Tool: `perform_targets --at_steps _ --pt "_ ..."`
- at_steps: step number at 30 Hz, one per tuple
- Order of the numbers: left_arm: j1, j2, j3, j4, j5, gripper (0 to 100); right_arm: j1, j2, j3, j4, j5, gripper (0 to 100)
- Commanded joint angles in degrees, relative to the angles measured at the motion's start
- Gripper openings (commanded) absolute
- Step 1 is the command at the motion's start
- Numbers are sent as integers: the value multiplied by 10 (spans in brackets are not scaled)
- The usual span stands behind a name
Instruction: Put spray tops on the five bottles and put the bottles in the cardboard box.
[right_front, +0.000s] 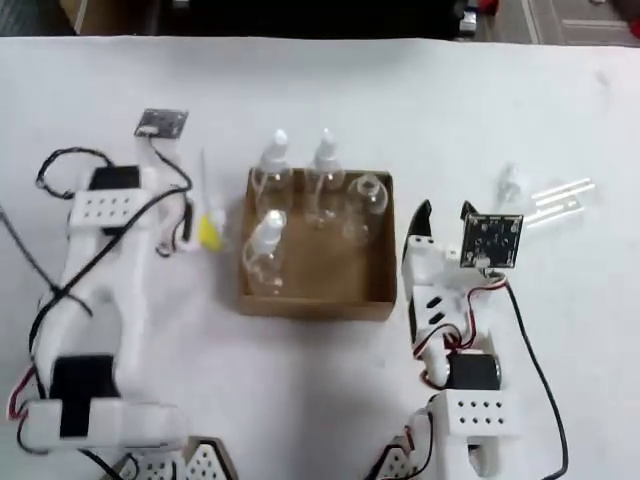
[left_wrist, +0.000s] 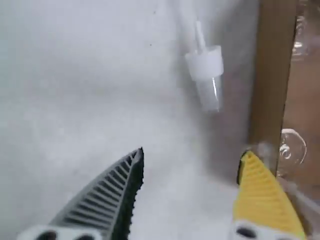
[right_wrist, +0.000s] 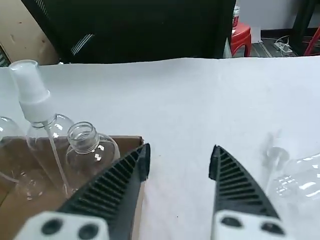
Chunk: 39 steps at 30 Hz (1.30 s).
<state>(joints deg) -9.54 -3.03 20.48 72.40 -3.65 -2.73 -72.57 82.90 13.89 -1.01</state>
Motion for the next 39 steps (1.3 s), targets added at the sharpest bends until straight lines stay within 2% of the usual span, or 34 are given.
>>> perform_targets --at_steps 1,3,7,15,17,21,23,27,32,34,39 --pt "9 68 -66 -24 24 290 2 -11 -5 -14 10 173" --pt "9 109 -86 -39 32 290 2 -12 -5 -14 10 173" --pt "14 189 -142 -62 95 290 1 -12 -5 -14 10 173" --pt "53 305 -242 -37 76 280 1 -13 -5 -14 10 173" --pt "51 321 -258 -36 76 227 1 -13 -5 -14 10 173" --pt "54 342 -289 -4 72 58 1 -13 -5 -14 10 173" --pt "54 347 -299 16 72 17 1 -14 -5 -14 10 173" --pt "39 338 -330 94 72 20 1 -14 -5 -14 10 173" --pt "-4 276 -453 242 66 21 1 -14 -5 -14 10 173" --pt "-15 239 -507 298 24 21 1 -14 -5 -14 10 173" --pt "-26 88 -478 302 -90 24 1 -14 -5 -14 10 173"
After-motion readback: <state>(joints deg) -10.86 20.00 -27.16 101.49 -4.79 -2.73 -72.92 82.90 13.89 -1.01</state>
